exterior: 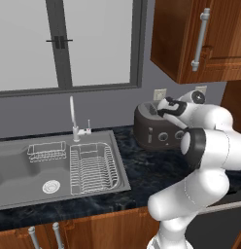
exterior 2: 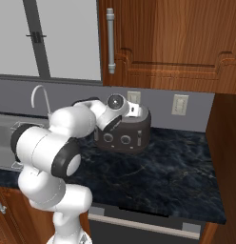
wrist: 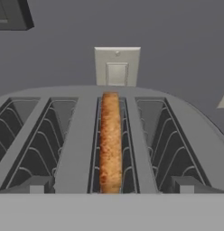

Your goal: Start the toaster. Once the lever pops up, take the bread to the plate on the dining counter.

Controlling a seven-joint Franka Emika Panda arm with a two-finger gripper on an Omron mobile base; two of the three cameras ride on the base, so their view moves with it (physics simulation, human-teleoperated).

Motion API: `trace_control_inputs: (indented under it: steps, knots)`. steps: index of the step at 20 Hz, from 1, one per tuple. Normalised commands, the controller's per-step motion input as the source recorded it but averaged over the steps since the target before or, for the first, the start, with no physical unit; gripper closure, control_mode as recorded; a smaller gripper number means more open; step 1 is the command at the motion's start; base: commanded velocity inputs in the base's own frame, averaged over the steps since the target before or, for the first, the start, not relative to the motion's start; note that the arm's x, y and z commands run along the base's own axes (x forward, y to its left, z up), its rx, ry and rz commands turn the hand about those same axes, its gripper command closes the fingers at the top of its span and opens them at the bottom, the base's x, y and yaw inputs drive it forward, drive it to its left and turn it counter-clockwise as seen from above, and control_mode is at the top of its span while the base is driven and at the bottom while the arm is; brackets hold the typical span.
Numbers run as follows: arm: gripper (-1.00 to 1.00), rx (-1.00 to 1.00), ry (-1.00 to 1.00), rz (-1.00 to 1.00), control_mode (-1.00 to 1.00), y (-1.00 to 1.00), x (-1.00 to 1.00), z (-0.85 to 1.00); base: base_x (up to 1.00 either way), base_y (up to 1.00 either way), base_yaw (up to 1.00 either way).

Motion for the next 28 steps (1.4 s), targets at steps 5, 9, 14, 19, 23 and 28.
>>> trace_control_inputs:
  steps: [5, 9, 14, 19, 23, 28]
  knots:
    - [-1.00, 0.00, 0.01, 0.00, -1.00, 0.00, 0.08, 0.00, 0.00, 0.00, 0.00]
    - [-1.00, 0.00, 0.02, 0.00, -1.00, 0.00, 0.10, 0.00, 0.00, 0.00, 0.00]
    - [-1.00, 0.00, 0.03, 0.00, -1.00, 0.00, 0.07, 0.00, 0.00, 0.00, 0.00]
    - [-1.00, 0.00, 0.05, 0.00, -1.00, 0.00, 0.01, 0.00, 0.00, 0.00, 0.00]
    - [-1.00, 0.00, 0.07, 0.00, -1.00, 0.00, 0.00, 0.00, 0.00, 0.00, 0.00]
    - [-1.00, 0.00, 0.08, 0.00, -1.00, 0.00, 0.00, 0.00, 0.00, 0.00, 0.00]
